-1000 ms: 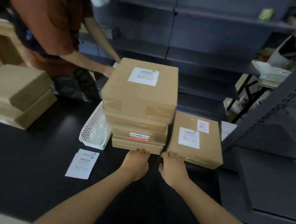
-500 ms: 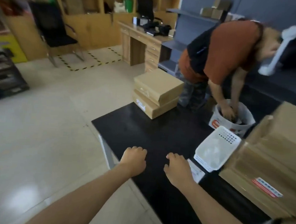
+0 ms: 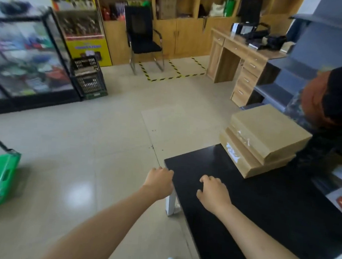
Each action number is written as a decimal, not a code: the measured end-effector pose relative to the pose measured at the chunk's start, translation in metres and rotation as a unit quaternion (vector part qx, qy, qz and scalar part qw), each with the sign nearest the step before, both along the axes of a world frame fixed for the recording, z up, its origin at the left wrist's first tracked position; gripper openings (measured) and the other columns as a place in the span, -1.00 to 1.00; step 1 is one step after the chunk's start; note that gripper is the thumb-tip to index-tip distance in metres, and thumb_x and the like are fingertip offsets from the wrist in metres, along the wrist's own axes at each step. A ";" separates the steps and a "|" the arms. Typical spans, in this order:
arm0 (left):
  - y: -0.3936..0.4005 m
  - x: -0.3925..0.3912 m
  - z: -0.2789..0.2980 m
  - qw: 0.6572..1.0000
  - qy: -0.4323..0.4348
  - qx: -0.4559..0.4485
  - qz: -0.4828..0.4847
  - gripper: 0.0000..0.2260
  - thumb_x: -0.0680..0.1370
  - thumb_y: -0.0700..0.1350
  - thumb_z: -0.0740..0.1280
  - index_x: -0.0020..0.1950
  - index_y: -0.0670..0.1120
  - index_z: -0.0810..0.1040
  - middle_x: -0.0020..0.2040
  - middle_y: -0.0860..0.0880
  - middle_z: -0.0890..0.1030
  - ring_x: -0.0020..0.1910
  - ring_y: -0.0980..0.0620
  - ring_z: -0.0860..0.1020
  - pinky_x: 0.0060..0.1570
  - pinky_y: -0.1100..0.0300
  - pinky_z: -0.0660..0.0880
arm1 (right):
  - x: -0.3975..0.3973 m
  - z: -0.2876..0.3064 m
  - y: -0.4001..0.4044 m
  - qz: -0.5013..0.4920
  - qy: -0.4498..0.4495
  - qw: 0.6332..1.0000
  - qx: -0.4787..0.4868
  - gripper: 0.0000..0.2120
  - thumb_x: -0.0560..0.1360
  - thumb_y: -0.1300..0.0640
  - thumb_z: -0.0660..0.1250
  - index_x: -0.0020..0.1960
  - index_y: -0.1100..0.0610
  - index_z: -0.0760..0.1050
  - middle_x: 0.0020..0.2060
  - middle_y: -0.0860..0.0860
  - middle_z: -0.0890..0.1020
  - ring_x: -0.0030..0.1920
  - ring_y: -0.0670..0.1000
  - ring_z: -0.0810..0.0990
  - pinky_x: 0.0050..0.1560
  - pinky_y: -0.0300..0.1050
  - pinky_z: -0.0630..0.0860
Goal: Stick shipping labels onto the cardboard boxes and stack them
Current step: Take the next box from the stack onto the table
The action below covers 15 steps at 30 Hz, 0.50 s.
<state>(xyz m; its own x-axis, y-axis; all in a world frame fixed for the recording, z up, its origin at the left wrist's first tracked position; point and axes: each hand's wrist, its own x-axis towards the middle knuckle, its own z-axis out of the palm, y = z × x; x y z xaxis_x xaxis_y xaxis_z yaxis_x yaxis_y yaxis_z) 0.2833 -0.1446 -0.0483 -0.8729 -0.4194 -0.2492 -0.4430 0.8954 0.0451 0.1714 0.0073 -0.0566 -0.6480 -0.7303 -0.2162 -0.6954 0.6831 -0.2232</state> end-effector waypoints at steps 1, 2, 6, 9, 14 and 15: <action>-0.012 -0.011 0.002 1.000 0.002 0.000 -0.003 -0.74 0.57 -0.09 0.16 0.22 -0.13 0.47 0.14 -0.13 0.54 0.13 -0.13 0.50 0.11 0.04 0.41 | -0.011 0.002 -0.012 0.001 0.000 1.000 0.000 -0.64 0.57 0.03 0.22 0.34 0.09 0.36 0.24 0.02 0.51 0.24 0.06 0.45 0.22 -0.07 0.39; -0.023 -0.023 0.005 1.000 0.009 0.000 -0.004 -0.75 0.57 -0.10 0.17 0.20 -0.13 0.48 0.12 -0.13 0.55 0.11 -0.13 0.50 0.08 0.04 0.41 | -0.023 0.004 -0.024 0.002 0.003 1.000 -0.001 -0.64 0.57 0.03 0.22 0.34 0.09 0.37 0.24 0.02 0.51 0.24 0.06 0.45 0.22 -0.07 0.39; -0.056 -0.062 0.007 0.999 0.024 0.005 -0.021 -0.77 0.56 -0.11 0.17 0.15 -0.13 0.50 0.06 -0.11 0.56 0.04 -0.12 0.51 0.00 0.08 0.41 | -0.055 0.006 -0.054 -0.013 0.014 1.000 0.008 -0.65 0.57 0.03 0.21 0.33 0.10 0.38 0.24 0.03 0.51 0.24 0.07 0.45 0.22 -0.07 0.39; -0.073 -0.097 0.001 0.998 0.017 0.002 -0.057 -0.76 0.58 -0.09 0.17 0.18 -0.13 0.48 0.10 -0.11 0.55 0.07 -0.11 0.50 0.06 0.07 0.39 | -0.075 0.003 -0.067 -0.043 0.014 0.999 0.012 -0.65 0.57 0.03 0.21 0.33 0.08 0.39 0.23 0.02 0.51 0.23 0.06 0.44 0.22 -0.08 0.39; -0.100 -0.174 -0.007 0.987 0.016 0.000 -0.162 -0.72 0.59 -0.06 0.16 0.25 -0.11 0.47 0.17 -0.10 0.53 0.14 -0.11 0.49 0.12 0.06 0.37 | -0.113 -0.001 -0.078 -0.163 0.002 0.987 -0.015 -0.68 0.57 0.06 0.20 0.31 0.08 0.39 0.19 0.01 0.53 0.22 0.04 0.46 0.20 -0.10 0.41; -0.102 -0.189 -0.006 0.983 0.014 -0.005 -0.184 -0.71 0.59 -0.05 0.16 0.26 -0.11 0.46 0.18 -0.09 0.53 0.15 -0.10 0.48 0.13 0.07 0.37 | -0.117 0.002 -0.078 -0.189 -0.001 0.982 -0.019 -0.68 0.57 0.07 0.19 0.31 0.08 0.40 0.20 0.01 0.53 0.23 0.04 0.47 0.20 -0.11 0.41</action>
<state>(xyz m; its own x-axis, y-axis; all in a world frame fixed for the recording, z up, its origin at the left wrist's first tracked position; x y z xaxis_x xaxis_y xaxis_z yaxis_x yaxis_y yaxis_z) 0.0940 -0.2464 -0.0544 -0.9724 -0.0760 -0.2206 -0.0874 0.9953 0.0425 0.0540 -0.0712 -0.0551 -0.8735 -0.4462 -0.1945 -0.3942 0.8829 -0.2550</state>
